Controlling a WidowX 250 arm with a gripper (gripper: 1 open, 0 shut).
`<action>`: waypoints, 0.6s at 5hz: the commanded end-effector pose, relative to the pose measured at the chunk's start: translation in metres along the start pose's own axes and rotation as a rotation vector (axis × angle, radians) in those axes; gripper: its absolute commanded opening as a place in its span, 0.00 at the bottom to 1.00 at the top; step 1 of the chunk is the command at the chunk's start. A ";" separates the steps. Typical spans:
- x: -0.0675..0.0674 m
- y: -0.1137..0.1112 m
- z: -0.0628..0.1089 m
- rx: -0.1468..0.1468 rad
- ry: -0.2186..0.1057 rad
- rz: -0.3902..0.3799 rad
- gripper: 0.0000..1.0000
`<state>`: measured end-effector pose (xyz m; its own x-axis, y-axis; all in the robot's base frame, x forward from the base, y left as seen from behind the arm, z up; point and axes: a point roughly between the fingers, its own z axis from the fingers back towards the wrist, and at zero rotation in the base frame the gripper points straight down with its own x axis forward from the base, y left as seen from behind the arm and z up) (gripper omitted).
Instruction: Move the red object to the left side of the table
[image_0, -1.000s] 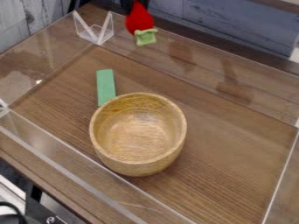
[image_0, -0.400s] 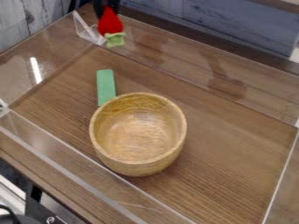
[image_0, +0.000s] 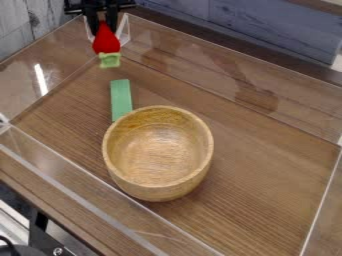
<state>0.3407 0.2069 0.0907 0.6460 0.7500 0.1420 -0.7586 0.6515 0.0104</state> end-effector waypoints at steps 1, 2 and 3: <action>0.005 0.007 0.003 -0.016 -0.054 -0.086 0.00; 0.004 0.007 0.000 -0.018 -0.061 -0.161 0.00; 0.005 0.008 0.000 -0.022 -0.062 -0.229 0.00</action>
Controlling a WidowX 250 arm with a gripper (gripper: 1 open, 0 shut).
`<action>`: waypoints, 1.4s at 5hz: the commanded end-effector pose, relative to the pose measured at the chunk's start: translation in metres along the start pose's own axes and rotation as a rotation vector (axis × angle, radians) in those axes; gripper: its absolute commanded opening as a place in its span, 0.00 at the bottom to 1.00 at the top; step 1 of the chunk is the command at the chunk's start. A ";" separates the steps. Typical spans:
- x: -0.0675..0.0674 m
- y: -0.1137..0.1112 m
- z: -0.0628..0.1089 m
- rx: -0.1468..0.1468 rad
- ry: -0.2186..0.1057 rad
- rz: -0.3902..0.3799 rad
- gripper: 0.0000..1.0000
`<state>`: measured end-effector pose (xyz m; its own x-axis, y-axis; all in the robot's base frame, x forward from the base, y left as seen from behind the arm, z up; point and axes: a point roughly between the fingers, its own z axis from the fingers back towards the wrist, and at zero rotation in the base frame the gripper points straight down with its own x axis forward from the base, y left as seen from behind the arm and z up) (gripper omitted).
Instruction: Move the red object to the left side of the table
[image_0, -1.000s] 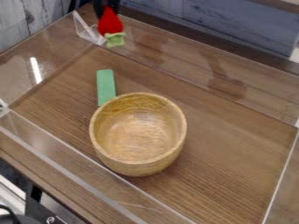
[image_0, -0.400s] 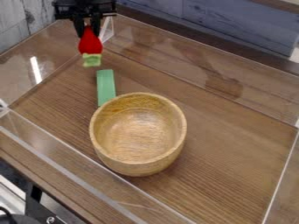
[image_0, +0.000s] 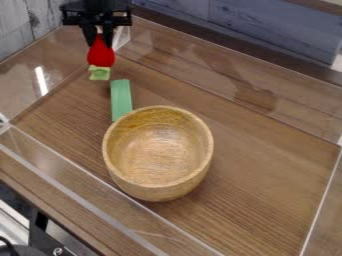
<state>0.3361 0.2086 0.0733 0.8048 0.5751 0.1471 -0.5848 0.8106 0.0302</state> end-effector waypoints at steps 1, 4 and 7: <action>0.011 0.003 0.018 0.009 -0.050 0.015 0.00; 0.011 -0.007 0.010 0.024 -0.045 -0.046 0.00; 0.019 -0.009 -0.018 0.070 -0.026 0.028 0.00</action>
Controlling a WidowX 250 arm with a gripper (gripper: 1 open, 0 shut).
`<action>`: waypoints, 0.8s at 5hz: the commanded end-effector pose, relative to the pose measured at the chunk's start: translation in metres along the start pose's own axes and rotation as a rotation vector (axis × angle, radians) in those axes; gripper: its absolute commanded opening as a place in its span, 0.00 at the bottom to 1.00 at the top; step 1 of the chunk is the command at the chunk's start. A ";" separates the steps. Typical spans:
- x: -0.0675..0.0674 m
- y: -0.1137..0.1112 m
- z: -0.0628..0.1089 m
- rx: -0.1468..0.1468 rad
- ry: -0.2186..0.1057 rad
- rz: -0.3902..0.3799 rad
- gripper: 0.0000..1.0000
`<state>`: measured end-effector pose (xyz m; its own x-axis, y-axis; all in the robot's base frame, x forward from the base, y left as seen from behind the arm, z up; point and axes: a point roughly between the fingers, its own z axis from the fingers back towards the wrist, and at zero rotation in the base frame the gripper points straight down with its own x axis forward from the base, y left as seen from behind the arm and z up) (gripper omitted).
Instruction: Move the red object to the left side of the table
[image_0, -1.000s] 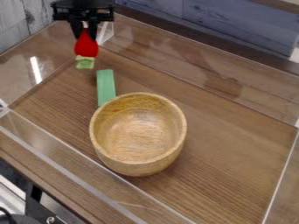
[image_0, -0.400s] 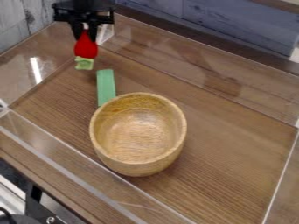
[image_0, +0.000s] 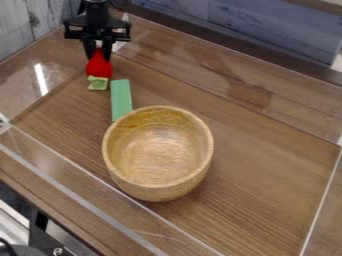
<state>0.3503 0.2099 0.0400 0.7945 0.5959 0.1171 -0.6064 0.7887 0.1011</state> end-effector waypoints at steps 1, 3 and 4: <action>0.013 -0.004 0.008 0.010 -0.047 0.040 1.00; 0.014 -0.005 0.009 0.021 -0.027 0.101 1.00; 0.013 -0.001 0.011 0.016 -0.022 0.126 1.00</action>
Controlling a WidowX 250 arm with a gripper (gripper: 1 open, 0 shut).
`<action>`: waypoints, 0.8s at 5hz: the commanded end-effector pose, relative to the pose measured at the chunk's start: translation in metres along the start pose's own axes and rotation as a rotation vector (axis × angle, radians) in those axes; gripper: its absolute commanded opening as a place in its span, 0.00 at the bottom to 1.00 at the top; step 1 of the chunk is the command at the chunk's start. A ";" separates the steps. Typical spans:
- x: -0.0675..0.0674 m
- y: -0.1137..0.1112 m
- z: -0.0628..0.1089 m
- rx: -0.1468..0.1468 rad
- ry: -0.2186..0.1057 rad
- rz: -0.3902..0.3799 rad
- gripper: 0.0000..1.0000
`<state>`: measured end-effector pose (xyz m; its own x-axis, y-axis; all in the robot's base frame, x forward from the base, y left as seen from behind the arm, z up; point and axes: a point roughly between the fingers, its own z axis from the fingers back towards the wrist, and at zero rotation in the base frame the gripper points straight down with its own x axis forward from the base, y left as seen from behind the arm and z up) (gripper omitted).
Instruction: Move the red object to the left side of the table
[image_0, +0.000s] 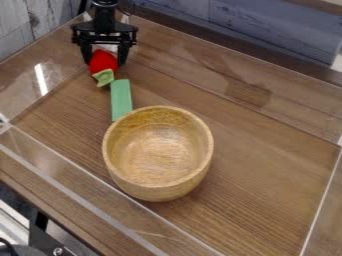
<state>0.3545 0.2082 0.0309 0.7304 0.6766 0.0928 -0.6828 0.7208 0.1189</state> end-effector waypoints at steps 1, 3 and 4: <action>0.010 0.006 0.022 -0.023 -0.052 0.050 1.00; 0.023 -0.004 0.053 -0.048 -0.050 0.080 1.00; 0.024 -0.003 0.067 -0.047 -0.044 0.114 1.00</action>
<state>0.3668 0.2091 0.0697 0.6556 0.7518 0.0707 -0.7548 0.6498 0.0897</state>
